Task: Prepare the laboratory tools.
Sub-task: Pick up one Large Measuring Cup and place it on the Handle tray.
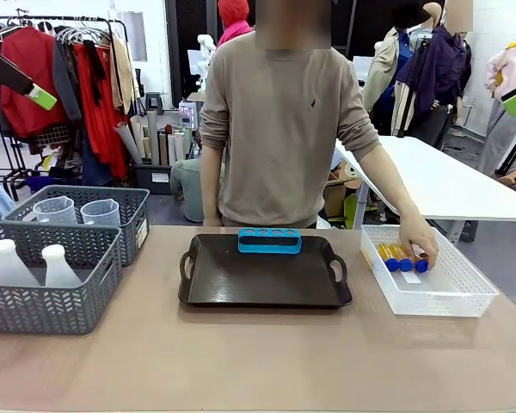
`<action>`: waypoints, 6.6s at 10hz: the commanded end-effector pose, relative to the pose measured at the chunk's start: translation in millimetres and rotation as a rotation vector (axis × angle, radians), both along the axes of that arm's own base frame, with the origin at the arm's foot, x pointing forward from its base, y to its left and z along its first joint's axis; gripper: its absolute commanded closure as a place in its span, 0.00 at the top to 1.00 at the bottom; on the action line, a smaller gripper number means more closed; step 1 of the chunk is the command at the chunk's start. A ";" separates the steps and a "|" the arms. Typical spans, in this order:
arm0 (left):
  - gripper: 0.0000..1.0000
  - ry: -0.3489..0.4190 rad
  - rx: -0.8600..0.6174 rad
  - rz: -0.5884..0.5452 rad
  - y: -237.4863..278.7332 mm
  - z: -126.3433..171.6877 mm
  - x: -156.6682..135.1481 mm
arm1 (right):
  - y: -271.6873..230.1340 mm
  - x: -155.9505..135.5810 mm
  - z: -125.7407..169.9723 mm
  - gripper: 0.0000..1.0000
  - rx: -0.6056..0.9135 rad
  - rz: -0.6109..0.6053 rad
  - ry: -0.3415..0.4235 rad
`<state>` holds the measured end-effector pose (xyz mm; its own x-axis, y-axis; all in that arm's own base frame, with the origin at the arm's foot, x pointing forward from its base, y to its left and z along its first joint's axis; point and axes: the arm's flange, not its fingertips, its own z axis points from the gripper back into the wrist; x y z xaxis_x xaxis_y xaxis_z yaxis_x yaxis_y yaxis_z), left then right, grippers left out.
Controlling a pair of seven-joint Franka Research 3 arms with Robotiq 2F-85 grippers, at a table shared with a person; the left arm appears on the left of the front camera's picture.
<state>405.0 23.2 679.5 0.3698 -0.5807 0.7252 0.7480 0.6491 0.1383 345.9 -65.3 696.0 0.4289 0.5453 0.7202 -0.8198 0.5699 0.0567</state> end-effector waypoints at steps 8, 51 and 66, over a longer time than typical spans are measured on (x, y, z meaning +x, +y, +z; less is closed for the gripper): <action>1.00 0.059 0.070 0.072 -11.6 12.4 0.8 | 0.8 1.0 0.6 1.00 0.019 0.021 -0.013; 1.00 0.657 0.215 0.759 -30.3 -286.6 253.8 | 0.8 1.0 0.6 1.00 0.019 0.021 -0.013; 0.00 0.660 0.234 0.779 -28.5 -276.9 243.1 | 0.8 1.0 0.6 1.00 0.019 0.021 -0.013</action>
